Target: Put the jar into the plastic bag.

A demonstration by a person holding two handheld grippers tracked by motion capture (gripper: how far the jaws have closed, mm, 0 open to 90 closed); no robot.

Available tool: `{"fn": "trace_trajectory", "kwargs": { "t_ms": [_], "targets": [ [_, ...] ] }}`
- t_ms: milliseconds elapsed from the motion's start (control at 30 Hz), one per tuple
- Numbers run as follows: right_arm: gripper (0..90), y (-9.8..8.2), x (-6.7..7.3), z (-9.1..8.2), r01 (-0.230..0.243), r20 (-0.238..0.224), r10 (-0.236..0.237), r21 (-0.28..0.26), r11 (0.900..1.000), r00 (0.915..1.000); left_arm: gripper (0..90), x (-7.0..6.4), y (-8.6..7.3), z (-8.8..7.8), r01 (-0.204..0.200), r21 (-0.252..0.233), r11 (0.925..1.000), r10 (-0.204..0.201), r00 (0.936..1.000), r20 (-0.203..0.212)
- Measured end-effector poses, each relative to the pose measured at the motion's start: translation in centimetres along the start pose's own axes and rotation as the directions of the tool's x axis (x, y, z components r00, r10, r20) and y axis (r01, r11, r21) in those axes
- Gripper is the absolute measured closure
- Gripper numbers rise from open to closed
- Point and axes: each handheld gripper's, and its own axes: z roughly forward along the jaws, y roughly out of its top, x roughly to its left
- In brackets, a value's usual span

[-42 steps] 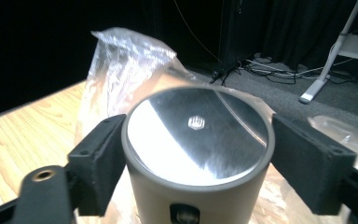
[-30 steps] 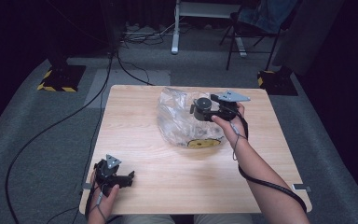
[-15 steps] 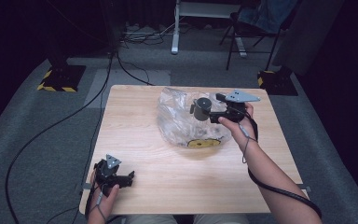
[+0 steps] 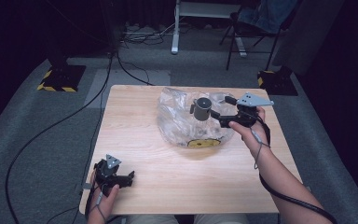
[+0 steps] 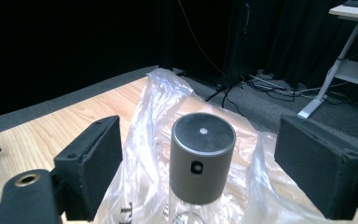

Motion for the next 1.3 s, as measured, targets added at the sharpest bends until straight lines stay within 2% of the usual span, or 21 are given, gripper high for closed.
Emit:
{"fn": "trace_trajectory", "kwargs": {
  "t_ms": [533, 867, 1300],
  "targets": [
    [15.0, -1.6, -0.6, -3.1, -0.007, 0.017, 0.007, 0.028, 1.000, 0.9998, 0.2, 0.0, 0.0, 0.0, -0.001, 0.001, 1.0000, 0.001, 1.0000, 0.000],
    [15.0, -3.6, -1.3, -4.9, -0.032, 0.042, 0.029, 0.058, 0.998, 0.9987, 0.2, 0.0, 0.0, 0.0, 0.000, 0.000, 1.0000, 0.000, 1.0000, 0.000],
    [14.9, -6.6, -1.9, -6.7, -0.041, 0.074, 0.033, 0.112, 0.993, 0.9967, 0.2, 0.0, 0.0, 0.0, -0.002, 0.001, 1.0000, 0.002, 1.0000, 0.000]
  ]
}}
